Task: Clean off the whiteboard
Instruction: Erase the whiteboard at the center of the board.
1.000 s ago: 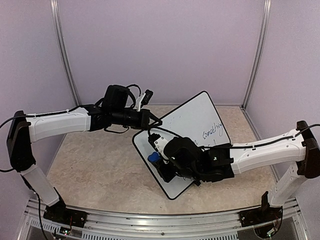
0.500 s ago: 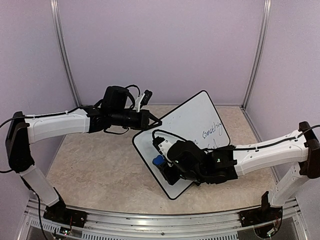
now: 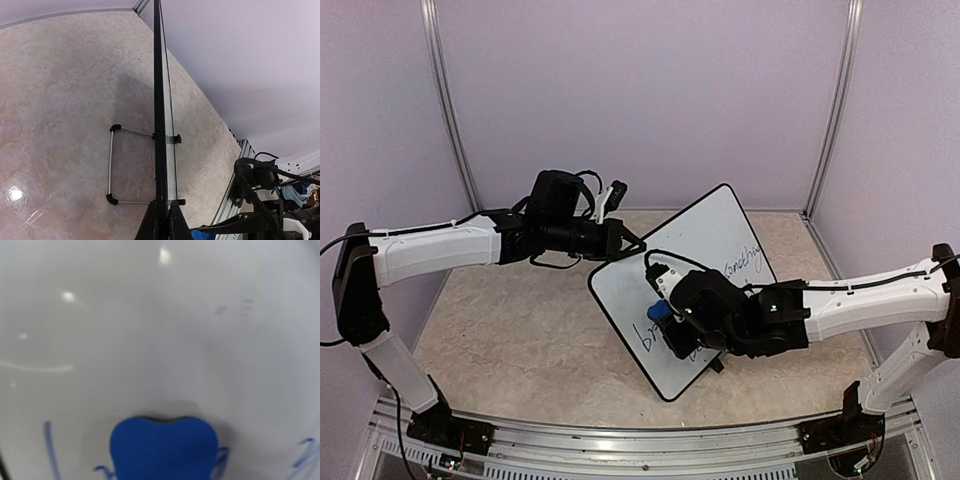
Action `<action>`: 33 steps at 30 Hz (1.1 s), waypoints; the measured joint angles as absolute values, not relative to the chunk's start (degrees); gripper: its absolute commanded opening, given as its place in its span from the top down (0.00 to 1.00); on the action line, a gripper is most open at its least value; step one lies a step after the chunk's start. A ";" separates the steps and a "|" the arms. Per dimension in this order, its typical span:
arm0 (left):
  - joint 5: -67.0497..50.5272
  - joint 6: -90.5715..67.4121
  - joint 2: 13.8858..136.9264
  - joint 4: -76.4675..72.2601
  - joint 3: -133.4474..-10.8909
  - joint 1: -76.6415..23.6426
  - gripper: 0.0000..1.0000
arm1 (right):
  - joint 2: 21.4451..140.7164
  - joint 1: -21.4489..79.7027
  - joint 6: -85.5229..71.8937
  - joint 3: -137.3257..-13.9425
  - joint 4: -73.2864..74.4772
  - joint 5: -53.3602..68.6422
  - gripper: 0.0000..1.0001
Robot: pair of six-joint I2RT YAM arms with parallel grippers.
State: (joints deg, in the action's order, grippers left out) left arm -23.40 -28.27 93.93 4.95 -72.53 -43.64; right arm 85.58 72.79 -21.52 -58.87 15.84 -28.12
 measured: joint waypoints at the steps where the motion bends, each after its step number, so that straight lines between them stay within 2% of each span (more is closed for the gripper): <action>1: -22.87 -28.25 94.06 5.96 -73.23 -43.75 1.00 | 85.27 72.31 -21.52 -58.87 16.03 -28.12 0.73; 12: -15.49 -25.15 97.19 17.17 -84.05 -47.92 1.00 | 75.16 66.41 -22.17 -54.50 16.56 -31.05 0.71; 23: -4.60 -22.06 97.67 23.24 -90.26 -54.72 1.00 | 58.35 65.43 -25.50 -49.65 20.16 -37.41 0.71; 33: 2.59 -19.03 100.75 27.49 -96.09 -56.84 1.00 | 55.92 65.43 -26.85 -48.31 22.92 -39.55 0.71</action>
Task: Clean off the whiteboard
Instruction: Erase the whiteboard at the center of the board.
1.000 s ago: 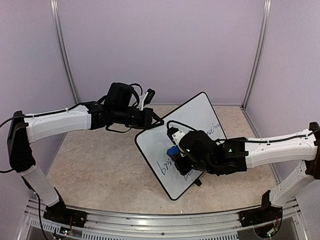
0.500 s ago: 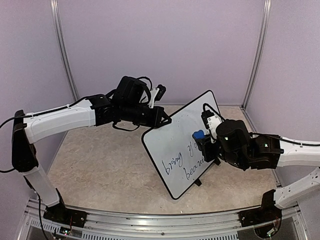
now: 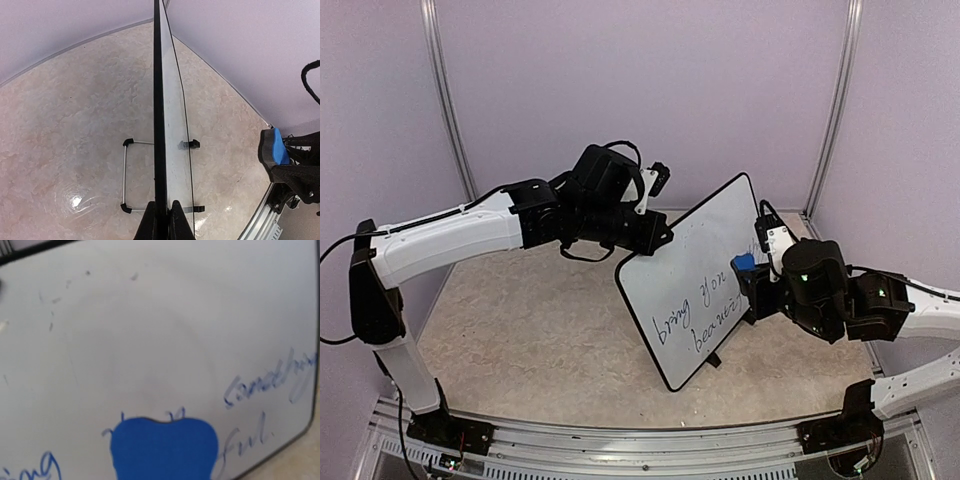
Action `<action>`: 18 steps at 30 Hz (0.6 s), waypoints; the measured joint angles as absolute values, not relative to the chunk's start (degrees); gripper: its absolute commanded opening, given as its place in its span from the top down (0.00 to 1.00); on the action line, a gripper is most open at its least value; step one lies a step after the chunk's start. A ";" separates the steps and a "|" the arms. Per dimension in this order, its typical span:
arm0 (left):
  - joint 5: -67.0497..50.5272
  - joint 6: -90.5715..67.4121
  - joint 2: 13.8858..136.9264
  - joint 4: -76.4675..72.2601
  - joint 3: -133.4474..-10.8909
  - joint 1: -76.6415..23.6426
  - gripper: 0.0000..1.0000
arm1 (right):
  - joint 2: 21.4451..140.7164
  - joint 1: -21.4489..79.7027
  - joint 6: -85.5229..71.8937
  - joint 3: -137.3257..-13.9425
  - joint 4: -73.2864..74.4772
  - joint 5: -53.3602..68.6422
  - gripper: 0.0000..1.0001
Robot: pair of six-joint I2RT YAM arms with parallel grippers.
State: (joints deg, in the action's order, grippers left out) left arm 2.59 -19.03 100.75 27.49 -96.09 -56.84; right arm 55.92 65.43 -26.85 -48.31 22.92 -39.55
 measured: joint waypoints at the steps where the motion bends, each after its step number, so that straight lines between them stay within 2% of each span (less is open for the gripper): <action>1: 2.90 -18.94 100.75 27.59 -96.09 -56.53 1.00 | 55.90 65.43 -26.85 -48.25 22.96 -39.72 0.71; 13: 6.66 -17.43 100.73 29.19 -97.10 -52.53 1.00 | 56.38 65.43 -25.26 -48.21 22.17 -39.97 0.70; 18: 4.56 -17.56 98.78 25.71 -92.86 -50.89 1.00 | 62.17 65.19 -19.99 -48.23 16.16 -34.04 0.70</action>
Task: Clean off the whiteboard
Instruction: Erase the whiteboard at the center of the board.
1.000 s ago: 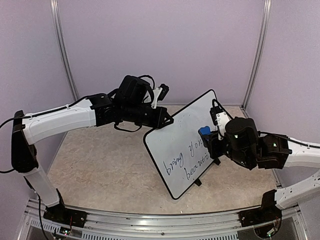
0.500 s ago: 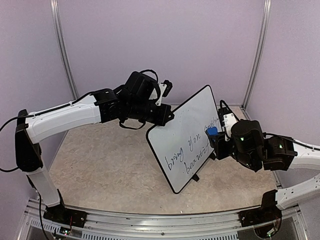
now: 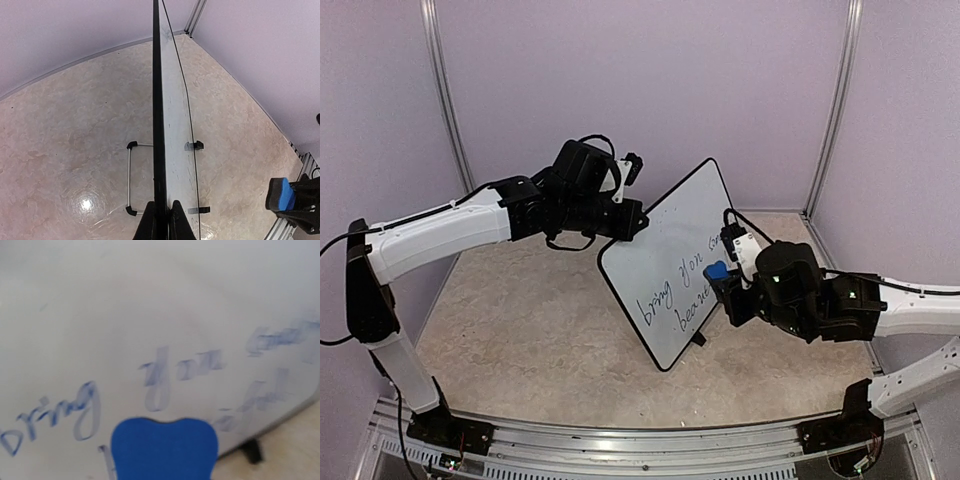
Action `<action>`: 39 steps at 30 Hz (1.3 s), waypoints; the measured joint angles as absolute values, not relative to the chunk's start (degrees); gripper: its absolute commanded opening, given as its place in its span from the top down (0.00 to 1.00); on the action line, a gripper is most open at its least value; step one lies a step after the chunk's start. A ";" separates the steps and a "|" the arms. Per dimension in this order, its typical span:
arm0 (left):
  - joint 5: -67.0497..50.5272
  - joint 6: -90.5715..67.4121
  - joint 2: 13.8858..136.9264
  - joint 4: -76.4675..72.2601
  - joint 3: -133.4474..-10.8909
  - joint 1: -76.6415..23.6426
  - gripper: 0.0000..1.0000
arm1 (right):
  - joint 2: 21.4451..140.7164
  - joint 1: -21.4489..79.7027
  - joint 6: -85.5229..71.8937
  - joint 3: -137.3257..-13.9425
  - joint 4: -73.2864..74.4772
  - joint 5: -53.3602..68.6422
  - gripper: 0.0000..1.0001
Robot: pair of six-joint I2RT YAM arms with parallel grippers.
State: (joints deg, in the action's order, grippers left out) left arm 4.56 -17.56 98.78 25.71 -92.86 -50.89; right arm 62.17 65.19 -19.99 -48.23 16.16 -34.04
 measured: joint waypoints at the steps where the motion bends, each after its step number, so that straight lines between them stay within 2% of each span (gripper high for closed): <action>1: 3.55 -17.58 98.08 24.36 -91.29 -50.35 1.00 | 64.03 65.19 -18.68 -48.29 14.81 -32.49 0.70; 8: -3.05 -18.06 94.61 17.15 -83.09 -46.24 1.00 | 76.38 63.94 -9.39 -51.72 7.20 -20.78 0.69; 21: -10.46 -19.90 93.97 14.04 -79.90 -42.35 1.00 | 87.05 61.06 -3.70 -64.55 2.90 -6.22 0.70; 39: -12.60 -22.04 93.97 13.02 -78.67 -41.17 1.00 | 92.60 66.39 -5.82 -66.28 6.11 -10.09 0.71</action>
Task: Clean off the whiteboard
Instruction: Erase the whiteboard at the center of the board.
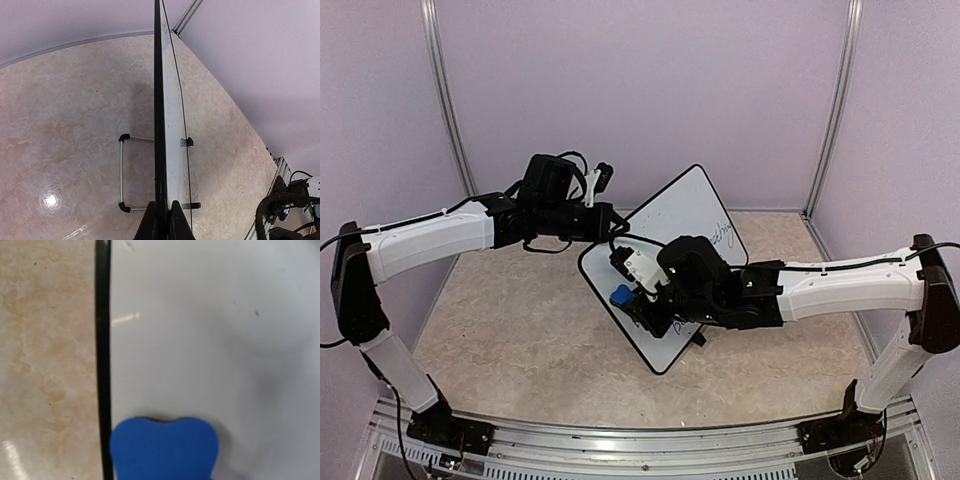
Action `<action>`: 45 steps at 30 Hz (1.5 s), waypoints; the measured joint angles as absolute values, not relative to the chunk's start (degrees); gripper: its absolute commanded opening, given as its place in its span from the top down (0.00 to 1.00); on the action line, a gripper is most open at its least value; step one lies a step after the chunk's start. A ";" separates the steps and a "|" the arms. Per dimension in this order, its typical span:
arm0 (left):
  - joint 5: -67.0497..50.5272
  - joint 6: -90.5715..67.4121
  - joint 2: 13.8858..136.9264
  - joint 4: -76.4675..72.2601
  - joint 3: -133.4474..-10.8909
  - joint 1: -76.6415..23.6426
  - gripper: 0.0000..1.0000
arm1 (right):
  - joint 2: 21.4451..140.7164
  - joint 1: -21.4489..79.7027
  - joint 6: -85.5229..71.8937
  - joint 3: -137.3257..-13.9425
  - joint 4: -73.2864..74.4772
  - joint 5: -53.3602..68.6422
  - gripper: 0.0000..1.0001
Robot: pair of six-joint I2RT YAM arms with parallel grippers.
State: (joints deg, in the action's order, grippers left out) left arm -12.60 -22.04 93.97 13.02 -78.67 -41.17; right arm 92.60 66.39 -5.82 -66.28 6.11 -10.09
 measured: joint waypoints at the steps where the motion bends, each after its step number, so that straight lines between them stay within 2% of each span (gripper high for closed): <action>1: -12.71 -22.09 93.97 12.93 -78.59 -41.01 1.00 | 92.60 66.43 -5.93 -66.28 6.17 -10.37 0.71; 15: -13.10 -22.31 93.91 12.38 -78.08 -40.84 1.00 | 92.68 66.43 -7.22 -65.36 6.39 -11.88 0.71; 45: -13.10 -22.02 93.38 11.90 -77.56 -41.01 1.00 | 89.10 66.48 -14.24 -52.45 4.91 -9.13 0.71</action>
State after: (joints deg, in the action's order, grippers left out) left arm -13.10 -22.02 93.38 11.90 -77.56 -41.01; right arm 89.10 66.48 -14.24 -52.45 4.91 -9.13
